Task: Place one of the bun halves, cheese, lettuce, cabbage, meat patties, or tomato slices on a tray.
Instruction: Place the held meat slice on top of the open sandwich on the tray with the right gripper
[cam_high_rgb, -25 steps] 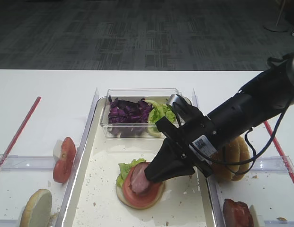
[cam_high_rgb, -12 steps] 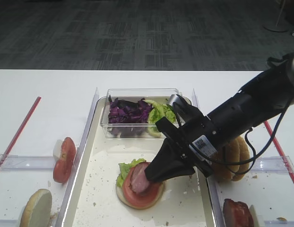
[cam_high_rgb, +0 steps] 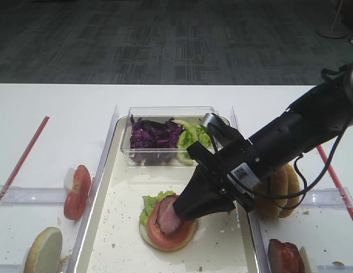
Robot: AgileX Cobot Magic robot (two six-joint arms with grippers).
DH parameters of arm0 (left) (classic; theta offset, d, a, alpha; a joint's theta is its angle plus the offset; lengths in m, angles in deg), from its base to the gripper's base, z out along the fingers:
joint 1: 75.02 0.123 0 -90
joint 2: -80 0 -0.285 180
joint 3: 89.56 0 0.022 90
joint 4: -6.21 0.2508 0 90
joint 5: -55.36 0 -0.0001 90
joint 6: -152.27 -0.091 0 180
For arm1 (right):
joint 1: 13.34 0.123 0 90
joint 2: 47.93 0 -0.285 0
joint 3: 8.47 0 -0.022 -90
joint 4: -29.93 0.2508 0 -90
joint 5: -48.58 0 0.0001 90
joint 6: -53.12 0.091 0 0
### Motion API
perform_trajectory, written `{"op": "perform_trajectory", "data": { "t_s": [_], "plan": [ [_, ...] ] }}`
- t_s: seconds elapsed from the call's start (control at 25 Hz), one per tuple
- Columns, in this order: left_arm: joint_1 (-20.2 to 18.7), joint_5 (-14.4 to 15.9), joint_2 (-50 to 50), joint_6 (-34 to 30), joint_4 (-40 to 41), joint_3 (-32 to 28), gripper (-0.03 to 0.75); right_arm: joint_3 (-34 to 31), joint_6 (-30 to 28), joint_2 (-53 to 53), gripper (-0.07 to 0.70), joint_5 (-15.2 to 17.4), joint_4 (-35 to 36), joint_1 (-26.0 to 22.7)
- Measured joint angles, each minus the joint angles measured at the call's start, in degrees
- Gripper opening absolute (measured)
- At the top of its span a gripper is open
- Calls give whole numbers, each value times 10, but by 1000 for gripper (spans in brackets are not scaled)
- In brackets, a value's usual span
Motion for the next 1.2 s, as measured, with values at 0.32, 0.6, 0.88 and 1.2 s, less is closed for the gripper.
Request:
{"op": "perform_trajectory", "data": {
  "t_s": [0.32,0.6,0.88,1.2],
  "plan": [
    [0,0,0,0,0,0,613,0,-13,0,312,0,0,0],
    [0,0,0,0,0,0,613,0,-33,0,495,0,10,0],
    [0,0,0,0,0,0,613,0,-36,0,518,6,17,0],
    [0,0,0,0,0,0,613,7,-29,0,593,9,5,0]
  ]
}}
